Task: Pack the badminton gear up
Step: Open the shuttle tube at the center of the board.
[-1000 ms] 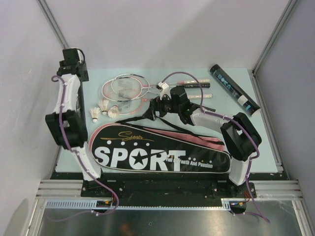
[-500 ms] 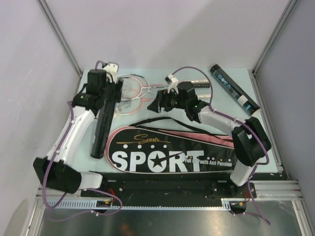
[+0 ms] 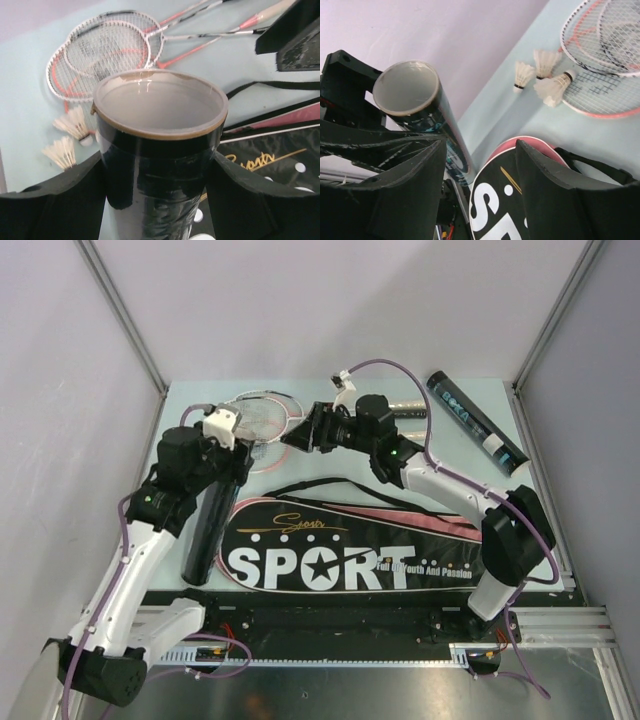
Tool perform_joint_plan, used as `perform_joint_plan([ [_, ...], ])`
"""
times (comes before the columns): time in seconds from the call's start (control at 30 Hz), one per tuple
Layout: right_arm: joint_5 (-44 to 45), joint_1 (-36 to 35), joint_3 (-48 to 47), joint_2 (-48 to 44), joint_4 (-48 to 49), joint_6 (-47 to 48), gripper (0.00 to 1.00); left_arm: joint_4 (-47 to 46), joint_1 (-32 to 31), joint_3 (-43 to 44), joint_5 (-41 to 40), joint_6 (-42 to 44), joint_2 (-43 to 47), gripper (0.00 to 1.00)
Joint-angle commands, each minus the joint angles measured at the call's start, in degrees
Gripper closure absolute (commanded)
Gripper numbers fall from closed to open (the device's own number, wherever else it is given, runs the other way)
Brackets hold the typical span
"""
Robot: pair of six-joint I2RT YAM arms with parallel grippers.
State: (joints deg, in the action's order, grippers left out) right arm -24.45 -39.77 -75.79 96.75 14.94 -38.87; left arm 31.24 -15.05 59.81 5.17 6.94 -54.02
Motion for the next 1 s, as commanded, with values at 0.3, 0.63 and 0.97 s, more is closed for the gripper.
perform_joint_plan([
  [0.3, -12.27, 0.48, -5.86, -1.91, -0.26, 18.00, 0.36, -6.28, -5.78, 4.36, -0.43, 31.63, -1.18, 0.72],
  [0.63, -3.76, -0.05, -5.95, -1.65, 1.23, 5.61, 0.51, -8.56, -5.87, -4.86, 9.42, 28.05, 4.53, 0.76],
  [0.97, -7.20, -4.70, -6.13, -2.97, -0.43, 21.53, 0.48, -9.01, -5.87, -8.83, 15.57, 27.86, 10.07, 0.75],
])
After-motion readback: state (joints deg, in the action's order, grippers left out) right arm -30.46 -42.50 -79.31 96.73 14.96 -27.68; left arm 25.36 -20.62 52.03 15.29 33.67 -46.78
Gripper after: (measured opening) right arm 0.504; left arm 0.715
